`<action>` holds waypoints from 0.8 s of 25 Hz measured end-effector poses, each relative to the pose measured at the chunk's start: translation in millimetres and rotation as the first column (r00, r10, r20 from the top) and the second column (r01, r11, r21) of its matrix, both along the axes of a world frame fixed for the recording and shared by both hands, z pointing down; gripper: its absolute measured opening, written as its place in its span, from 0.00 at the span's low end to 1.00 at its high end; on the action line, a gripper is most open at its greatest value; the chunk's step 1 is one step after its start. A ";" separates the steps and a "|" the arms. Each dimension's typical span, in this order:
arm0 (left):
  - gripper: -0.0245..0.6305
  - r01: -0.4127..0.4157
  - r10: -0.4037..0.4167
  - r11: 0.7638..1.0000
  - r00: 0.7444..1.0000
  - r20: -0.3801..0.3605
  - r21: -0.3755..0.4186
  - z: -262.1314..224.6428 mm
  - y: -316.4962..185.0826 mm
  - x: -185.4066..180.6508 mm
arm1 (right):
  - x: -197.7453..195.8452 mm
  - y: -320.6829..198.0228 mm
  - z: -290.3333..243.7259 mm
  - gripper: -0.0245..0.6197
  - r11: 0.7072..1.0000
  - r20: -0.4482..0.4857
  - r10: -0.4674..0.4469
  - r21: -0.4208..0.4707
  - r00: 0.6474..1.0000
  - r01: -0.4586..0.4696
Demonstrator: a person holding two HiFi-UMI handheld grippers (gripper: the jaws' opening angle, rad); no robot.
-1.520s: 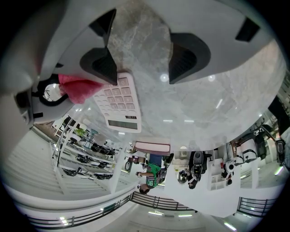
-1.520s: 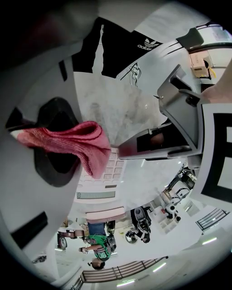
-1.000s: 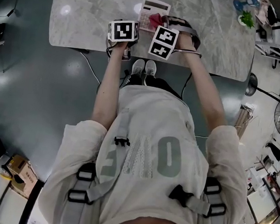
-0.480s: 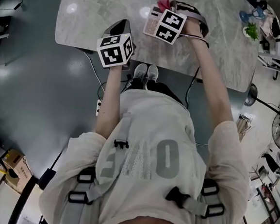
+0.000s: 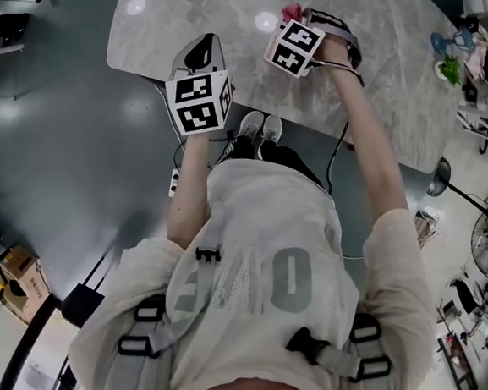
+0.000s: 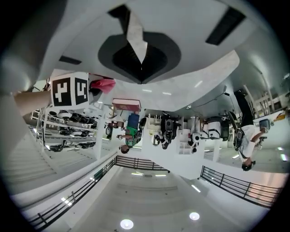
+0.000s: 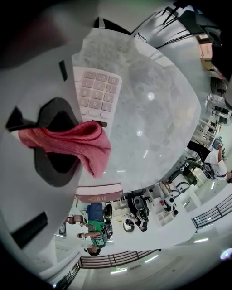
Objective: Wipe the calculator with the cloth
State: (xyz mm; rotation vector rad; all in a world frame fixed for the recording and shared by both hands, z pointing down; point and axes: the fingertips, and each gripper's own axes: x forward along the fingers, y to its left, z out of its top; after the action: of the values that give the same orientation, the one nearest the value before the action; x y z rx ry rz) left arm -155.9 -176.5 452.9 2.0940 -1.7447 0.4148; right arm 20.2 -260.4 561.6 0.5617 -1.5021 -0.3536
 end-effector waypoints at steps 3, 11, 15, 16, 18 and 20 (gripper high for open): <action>0.07 0.016 -0.016 1.000 1.000 0.003 0.013 -3.1 2.3 -10.5 | -5.0 1.7 7.7 0.13 1.000 -0.006 0.010 -0.015 1.000 -0.010; 0.07 0.021 -0.021 1.000 1.000 0.001 0.004 0.4 0.1 -16.0 | -11.9 15.5 21.5 0.13 0.999 -0.022 -0.023 -0.044 0.999 0.022; 0.07 0.021 -0.021 1.000 1.000 -0.001 -0.001 0.3 0.3 -15.6 | -15.3 24.4 23.0 0.13 0.998 -0.020 -0.031 -0.059 0.999 0.030; 0.07 0.024 -0.024 1.000 1.000 0.001 0.000 -0.1 0.5 -15.5 | -16.0 27.9 23.6 0.13 0.997 -0.019 -0.033 -0.064 0.999 0.032; 0.07 0.037 -0.037 0.999 0.999 0.000 0.008 -1.7 0.4 -16.1 | -18.1 35.2 24.6 0.13 0.997 -0.027 -0.052 -0.066 0.998 0.050; 0.07 0.049 -0.049 0.999 0.999 -0.011 0.011 -2.2 -0.3 -17.0 | -21.6 42.3 26.4 0.13 0.995 -0.033 -0.075 -0.066 0.997 0.072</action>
State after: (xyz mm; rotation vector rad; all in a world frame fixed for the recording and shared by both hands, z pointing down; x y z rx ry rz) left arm -172.9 -176.8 450.7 2.0530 -1.7925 0.3797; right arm -1.3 -218.1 588.0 0.4473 -1.4972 -0.3684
